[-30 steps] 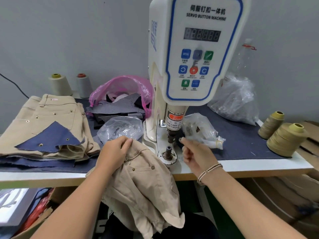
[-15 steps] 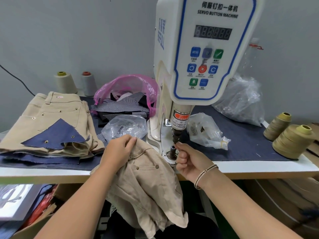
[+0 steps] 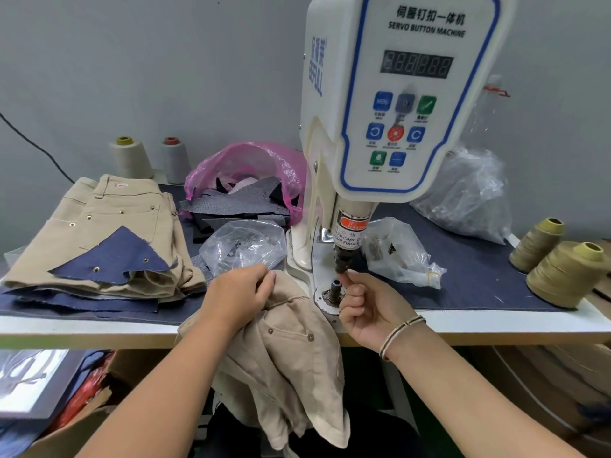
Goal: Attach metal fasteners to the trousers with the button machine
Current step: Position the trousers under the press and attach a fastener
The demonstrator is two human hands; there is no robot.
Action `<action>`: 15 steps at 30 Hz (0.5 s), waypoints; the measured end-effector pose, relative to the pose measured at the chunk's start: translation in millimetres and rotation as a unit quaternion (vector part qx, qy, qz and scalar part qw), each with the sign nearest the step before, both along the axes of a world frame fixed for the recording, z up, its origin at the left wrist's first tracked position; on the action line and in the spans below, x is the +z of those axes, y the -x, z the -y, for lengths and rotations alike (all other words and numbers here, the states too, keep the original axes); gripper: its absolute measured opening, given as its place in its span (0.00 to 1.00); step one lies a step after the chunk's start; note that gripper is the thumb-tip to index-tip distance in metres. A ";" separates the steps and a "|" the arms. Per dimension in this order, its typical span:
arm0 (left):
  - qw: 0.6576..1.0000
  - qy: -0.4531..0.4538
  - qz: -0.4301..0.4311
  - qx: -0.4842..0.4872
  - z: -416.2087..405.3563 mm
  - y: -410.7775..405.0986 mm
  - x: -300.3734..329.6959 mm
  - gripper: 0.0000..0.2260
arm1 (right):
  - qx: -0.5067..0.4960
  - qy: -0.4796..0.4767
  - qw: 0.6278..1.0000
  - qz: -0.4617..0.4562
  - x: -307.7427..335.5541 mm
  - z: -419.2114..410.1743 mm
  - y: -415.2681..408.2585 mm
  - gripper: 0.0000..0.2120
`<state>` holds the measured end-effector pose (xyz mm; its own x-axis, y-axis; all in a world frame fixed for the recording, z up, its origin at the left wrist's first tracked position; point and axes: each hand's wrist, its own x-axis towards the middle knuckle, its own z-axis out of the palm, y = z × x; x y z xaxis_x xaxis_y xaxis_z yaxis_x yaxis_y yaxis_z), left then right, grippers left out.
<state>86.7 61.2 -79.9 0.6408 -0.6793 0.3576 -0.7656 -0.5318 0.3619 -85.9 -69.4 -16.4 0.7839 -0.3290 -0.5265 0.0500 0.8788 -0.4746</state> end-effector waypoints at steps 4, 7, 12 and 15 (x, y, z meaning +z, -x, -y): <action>0.995 0.050 0.074 -0.042 0.0 -2.0 1.0 0.16 | -0.011 0.000 1.000 -0.015 8.0 2.6 0.0 0.11; 0.995 0.048 0.087 -0.031 0.5 -5.8 -0.8 0.15 | -0.015 -0.014 1.000 -0.005 7.0 -4.9 3.4 0.10; 0.999 0.030 0.007 -0.031 1.4 -8.0 -2.3 0.10 | 0.054 0.046 0.997 -0.008 4.9 -45.1 -2.0 0.06; 0.997 0.037 0.000 -0.071 0.3 -6.7 -2.3 0.09 | 0.113 0.205 0.972 -0.015 8.2 -60.8 -29.4 0.07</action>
<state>93.4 60.8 -82.2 0.5409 -0.7348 0.4093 -0.8308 -0.3907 0.3965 -56.5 -8.6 -8.2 0.8473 -0.3364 -0.4110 -0.1417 0.6025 -0.7854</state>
